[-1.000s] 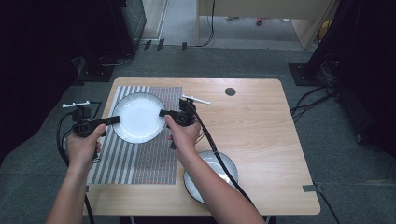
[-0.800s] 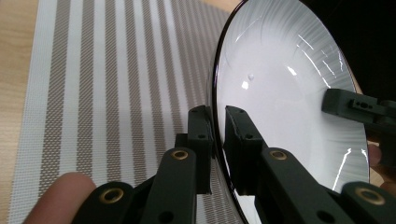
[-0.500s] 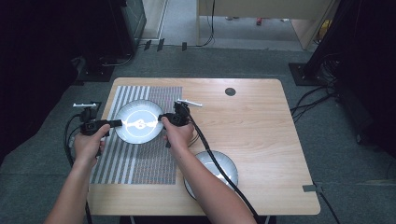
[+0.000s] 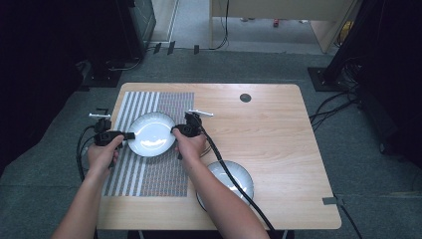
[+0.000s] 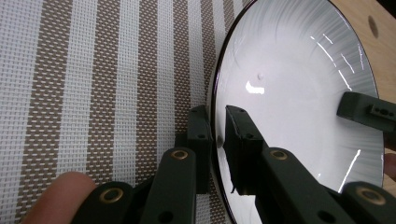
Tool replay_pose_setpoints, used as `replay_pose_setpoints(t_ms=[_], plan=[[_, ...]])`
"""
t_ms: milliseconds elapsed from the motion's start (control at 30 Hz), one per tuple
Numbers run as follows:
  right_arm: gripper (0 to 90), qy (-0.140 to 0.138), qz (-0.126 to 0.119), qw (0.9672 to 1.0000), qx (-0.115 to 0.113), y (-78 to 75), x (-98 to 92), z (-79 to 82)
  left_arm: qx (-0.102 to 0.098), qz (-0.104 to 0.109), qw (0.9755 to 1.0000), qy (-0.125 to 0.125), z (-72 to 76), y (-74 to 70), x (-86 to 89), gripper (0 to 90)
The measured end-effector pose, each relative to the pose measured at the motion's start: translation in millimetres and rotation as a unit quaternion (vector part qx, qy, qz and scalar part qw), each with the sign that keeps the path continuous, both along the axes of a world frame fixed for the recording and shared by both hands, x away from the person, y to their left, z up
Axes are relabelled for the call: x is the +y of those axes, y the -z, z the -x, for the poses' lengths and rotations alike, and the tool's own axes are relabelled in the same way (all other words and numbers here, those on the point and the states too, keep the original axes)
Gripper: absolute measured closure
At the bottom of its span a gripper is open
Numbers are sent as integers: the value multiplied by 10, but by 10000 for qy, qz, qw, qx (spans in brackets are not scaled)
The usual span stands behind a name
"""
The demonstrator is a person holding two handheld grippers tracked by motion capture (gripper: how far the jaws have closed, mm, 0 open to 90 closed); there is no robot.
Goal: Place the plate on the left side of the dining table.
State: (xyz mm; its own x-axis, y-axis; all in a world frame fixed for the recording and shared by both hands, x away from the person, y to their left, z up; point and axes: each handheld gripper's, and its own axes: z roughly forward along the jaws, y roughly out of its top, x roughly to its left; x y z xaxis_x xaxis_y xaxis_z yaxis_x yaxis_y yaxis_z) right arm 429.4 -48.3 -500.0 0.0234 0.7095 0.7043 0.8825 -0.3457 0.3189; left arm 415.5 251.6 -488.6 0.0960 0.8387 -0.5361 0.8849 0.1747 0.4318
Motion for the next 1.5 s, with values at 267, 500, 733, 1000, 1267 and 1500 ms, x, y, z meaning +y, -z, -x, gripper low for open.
replay_pose_setpoints(t_ms=[267,500,733,1000,1267,1500], plan=[[819,-62,-4,9999,104,46,-10,-26,54,-80,10000,-15,-20,44,-22,812],[807,-150,41,9997,161,95,-18,-45,33,-96,9999,-43,-20,39,-40,817],[797,-237,81,9995,202,128,-22,-61,60,-124,9999,-70,-21,64,-56,808],[751,-323,35,9994,129,121,-26,-60,-112,-498,9987,-51,8,36,-101,756],[664,-413,384,9978,-339,-1,-57,-24,-547,-709,9959,-131,78,3,-71,563],[599,-448,513,9932,-942,-215,-193,7,-1092,-724,9909,-310,165,-83,-60,402]])
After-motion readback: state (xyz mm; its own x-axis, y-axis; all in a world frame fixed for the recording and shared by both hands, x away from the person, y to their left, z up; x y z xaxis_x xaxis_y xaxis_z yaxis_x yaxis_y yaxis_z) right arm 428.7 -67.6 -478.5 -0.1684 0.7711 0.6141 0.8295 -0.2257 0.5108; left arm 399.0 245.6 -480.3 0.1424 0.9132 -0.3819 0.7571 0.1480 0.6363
